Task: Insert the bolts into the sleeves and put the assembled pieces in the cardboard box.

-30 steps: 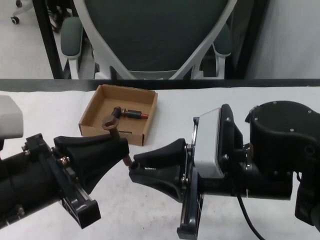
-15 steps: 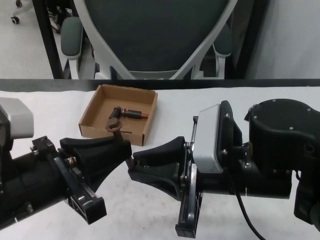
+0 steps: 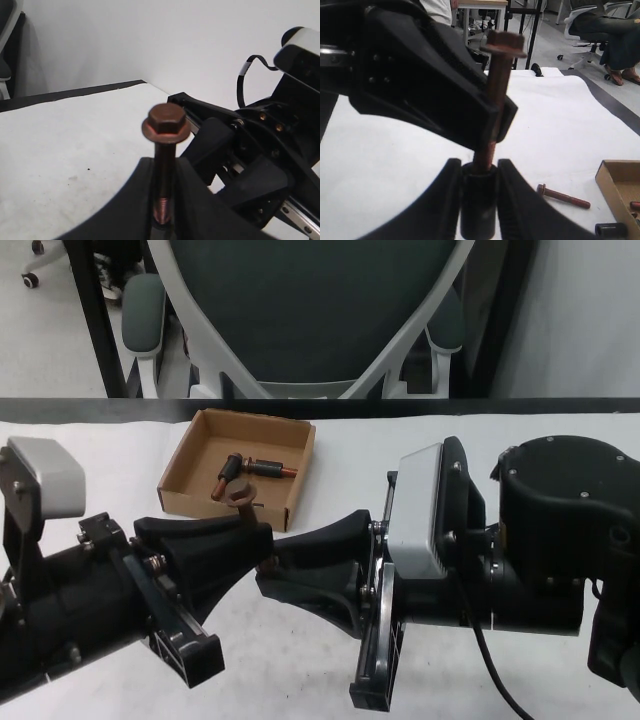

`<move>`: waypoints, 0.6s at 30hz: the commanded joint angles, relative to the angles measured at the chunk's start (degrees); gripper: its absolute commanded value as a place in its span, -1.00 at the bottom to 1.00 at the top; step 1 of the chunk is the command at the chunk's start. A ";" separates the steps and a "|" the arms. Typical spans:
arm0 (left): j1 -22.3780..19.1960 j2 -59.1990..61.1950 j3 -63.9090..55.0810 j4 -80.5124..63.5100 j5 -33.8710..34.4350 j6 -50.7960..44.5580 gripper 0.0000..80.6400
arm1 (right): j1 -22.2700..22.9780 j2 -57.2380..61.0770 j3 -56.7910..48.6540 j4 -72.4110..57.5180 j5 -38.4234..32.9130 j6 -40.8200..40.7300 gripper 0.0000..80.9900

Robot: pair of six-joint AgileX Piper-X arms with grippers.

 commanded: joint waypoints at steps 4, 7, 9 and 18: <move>-0.19 -0.08 -0.17 -1.03 0.05 -0.02 -0.98 | 0.04 -0.25 -0.78 -3.87 -0.82 0.61 -0.99; -0.19 -0.08 -0.17 -0.91 1.12 -0.02 -0.98 | 0.04 -0.25 -0.78 -4.91 -0.47 3.24 -0.99; -0.19 -0.08 -0.17 -0.91 2.89 -0.02 -0.97 | 0.04 -0.25 -0.78 -4.91 -0.45 3.98 -0.99; -0.19 -0.08 -0.17 -0.91 6.76 -0.02 0.04 | 0.04 -0.25 -0.78 -5.93 -0.45 5.21 -0.99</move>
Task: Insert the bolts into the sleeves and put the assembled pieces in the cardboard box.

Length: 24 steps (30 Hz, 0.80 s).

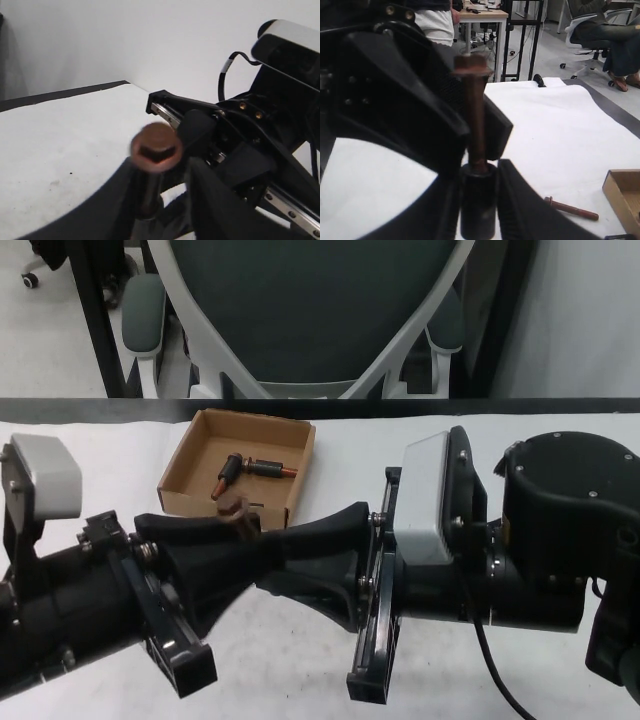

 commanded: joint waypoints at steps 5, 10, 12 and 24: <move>0.05 -0.08 -0.17 -0.07 -0.75 -0.02 0.26 | 0.04 -0.25 -0.78 -3.08 -0.03 1.82 -0.99; 2.32 -0.08 -0.17 0.50 -4.23 2.08 0.26 | 0.04 -0.46 -0.78 -5.36 -0.03 2.75 -0.99; 4.12 -0.08 -0.17 1.94 -4.74 2.85 0.26 | 0.04 -0.46 -0.78 -7.04 -0.03 4.50 -0.99; 15.46 -0.08 -1.44 20.30 -6.46 7.15 0.26 | -1.26 -0.26 -10.19 15.84 11.34 14.35 -0.99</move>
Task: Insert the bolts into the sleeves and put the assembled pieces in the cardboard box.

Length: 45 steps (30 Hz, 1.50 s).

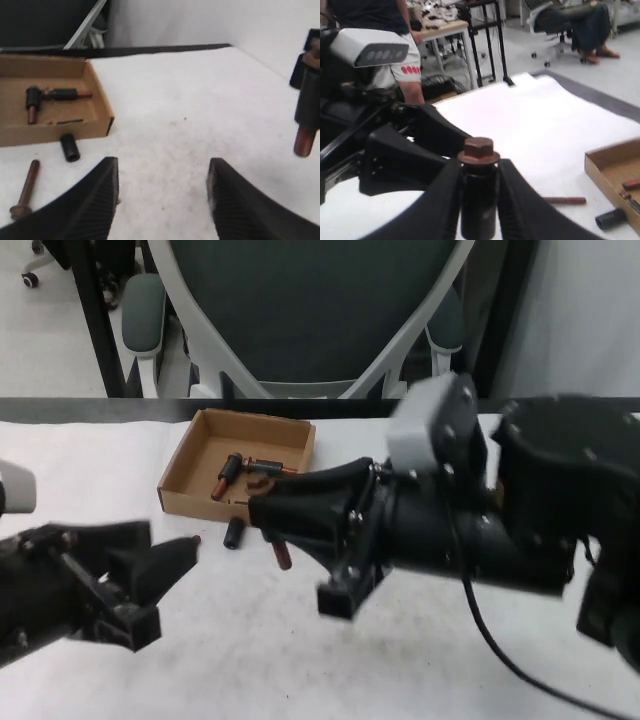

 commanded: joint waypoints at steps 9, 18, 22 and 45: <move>2.09 0.06 -5.21 18.07 -8.87 5.36 0.26 | -6.33 5.49 -20.17 31.93 7.62 -1.62 -0.99; 2.09 1.19 -8.31 26.11 -10.11 5.90 0.26 | -8.71 15.63 -34.64 44.05 6.07 -1.26 -0.99; 2.09 4.33 -10.05 28.57 -10.27 6.17 0.26 | -9.27 21.88 -42.05 50.11 3.54 -1.26 -0.99; 2.09 18.18 -21.32 33.42 -9.79 5.65 0.26 | -11.10 52.36 -75.02 63.47 1.15 -3.54 -0.99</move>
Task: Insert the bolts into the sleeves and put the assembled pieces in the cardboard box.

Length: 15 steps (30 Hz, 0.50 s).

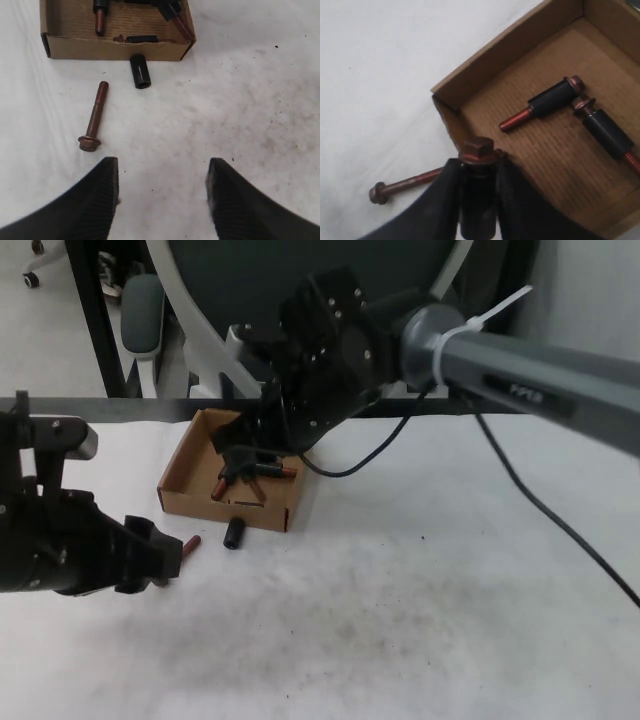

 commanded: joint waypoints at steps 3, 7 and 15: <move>0.12 0.83 -0.89 0.25 0.03 -0.08 0.26 | -1.89 5.39 -6.12 -0.20 -0.78 -0.56 -0.99; 0.12 0.83 -0.89 0.25 0.03 -0.08 0.26 | -2.53 6.49 -6.78 -1.25 -0.78 -0.70 -0.99; 0.12 4.95 -0.89 0.25 -1.28 -1.56 0.17 | -2.61 6.63 -6.78 -0.73 2.82 -1.20 -1.00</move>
